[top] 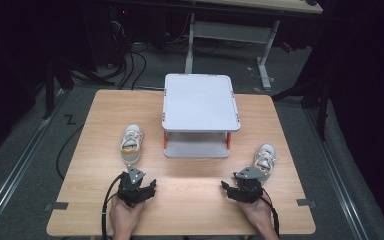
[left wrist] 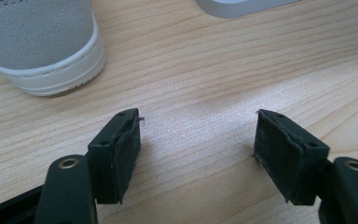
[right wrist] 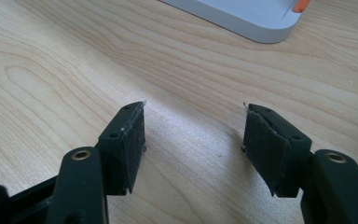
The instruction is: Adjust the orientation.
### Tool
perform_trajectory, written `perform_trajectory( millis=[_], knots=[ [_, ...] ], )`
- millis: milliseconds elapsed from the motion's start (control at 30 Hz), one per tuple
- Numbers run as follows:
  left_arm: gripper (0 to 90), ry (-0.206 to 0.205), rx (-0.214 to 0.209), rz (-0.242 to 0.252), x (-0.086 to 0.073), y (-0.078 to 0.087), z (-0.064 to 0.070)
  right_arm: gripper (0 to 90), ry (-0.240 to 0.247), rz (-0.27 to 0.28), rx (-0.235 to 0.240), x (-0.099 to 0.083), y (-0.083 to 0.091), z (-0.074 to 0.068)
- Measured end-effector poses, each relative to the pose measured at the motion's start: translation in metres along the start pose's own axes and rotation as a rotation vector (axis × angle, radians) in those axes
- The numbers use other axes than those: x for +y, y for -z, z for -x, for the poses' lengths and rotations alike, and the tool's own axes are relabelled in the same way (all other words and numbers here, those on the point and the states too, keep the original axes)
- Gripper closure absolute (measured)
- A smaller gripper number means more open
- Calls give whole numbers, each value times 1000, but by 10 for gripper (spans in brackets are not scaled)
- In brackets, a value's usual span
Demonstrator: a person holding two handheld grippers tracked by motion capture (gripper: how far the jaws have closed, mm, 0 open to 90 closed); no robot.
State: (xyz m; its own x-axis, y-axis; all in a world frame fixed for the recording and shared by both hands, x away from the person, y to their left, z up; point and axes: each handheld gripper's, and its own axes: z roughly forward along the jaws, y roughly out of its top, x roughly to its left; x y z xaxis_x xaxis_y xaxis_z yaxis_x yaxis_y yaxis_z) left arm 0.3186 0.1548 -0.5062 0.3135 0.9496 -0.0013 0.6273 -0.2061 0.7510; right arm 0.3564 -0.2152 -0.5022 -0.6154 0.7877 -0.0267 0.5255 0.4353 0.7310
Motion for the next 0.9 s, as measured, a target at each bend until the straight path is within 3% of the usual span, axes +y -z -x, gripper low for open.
perform_trajectory(
  millis=[267,400,533,600,733,900],
  knots=[
    [316,9,2,0,0,0,0,393,-10,-1,-4,0,0,0],
    [315,10,1,0,0,0,0,517,-9,-9,6,-1,4,-1],
    [317,16,0,4,0,0,0,521,-31,-14,18,0,5,0],
    [317,16,1,4,0,0,0,518,-13,-9,-2,-1,4,-3],
    [316,18,-2,5,0,0,0,531,-18,-10,9,-1,6,-4],
    [317,21,-2,7,0,0,-1,550,-47,88,34,1,33,-2]
  ],
)
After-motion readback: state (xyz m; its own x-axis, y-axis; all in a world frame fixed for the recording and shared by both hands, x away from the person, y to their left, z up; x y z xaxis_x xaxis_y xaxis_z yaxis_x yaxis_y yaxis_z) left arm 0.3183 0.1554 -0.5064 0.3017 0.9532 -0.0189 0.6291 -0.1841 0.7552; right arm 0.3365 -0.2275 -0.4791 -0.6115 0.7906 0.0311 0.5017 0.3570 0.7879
